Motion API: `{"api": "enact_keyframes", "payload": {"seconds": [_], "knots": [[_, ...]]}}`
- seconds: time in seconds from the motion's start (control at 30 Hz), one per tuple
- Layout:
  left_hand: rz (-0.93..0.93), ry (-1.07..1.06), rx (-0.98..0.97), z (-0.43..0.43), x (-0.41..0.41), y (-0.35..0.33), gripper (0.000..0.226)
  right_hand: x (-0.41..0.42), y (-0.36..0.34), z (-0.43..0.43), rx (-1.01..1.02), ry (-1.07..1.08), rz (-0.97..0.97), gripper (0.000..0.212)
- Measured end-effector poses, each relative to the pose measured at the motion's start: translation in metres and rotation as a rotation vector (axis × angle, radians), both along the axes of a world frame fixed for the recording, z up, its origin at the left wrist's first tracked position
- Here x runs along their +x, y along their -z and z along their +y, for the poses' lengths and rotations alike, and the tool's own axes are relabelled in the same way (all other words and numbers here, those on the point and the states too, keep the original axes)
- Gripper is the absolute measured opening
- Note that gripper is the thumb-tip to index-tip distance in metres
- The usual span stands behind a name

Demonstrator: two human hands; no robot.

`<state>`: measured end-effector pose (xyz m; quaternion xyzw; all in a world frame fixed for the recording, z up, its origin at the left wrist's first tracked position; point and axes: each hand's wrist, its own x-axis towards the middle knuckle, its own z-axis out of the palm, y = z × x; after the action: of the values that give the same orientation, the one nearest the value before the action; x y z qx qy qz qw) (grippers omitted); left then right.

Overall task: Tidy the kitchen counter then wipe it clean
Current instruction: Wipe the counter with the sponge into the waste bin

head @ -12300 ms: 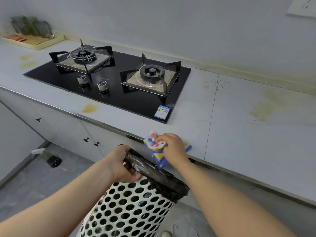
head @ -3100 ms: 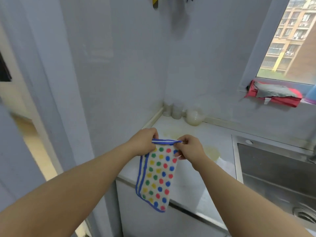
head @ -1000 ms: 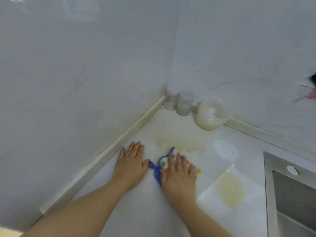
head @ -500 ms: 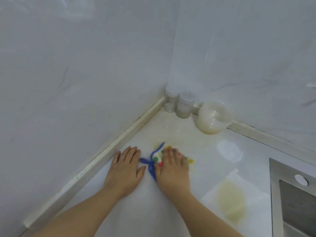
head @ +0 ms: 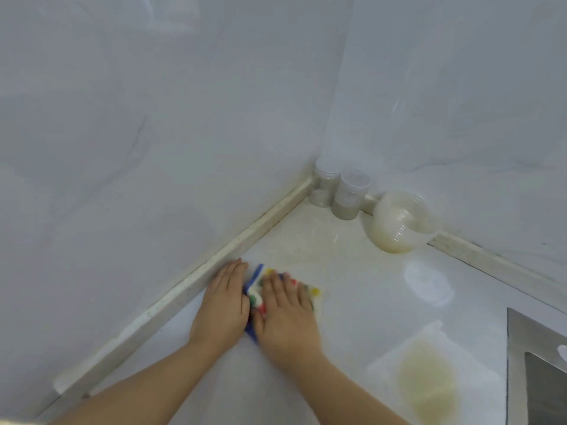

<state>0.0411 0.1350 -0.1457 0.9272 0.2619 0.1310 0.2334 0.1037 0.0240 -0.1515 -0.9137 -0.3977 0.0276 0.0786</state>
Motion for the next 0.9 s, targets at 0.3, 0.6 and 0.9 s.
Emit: {"api": "enact_keyframes", "payload": {"seconds": [0.3,0.6,0.9], "knots": [[-0.015,-0.020,0.090,0.002,-0.002,0.006,0.057,0.037,-0.012,-0.017,-0.039,0.313,0.035,0.068],[0.186,0.121,0.381,0.000,0.004,0.005,0.051,0.084,-0.014,-0.042,-0.048,0.327,-0.063,0.065],[0.144,0.119,0.421,0.005,0.010,0.010,0.049,0.068,-0.012,-0.013,-0.111,-0.071,0.070,0.079]]}}
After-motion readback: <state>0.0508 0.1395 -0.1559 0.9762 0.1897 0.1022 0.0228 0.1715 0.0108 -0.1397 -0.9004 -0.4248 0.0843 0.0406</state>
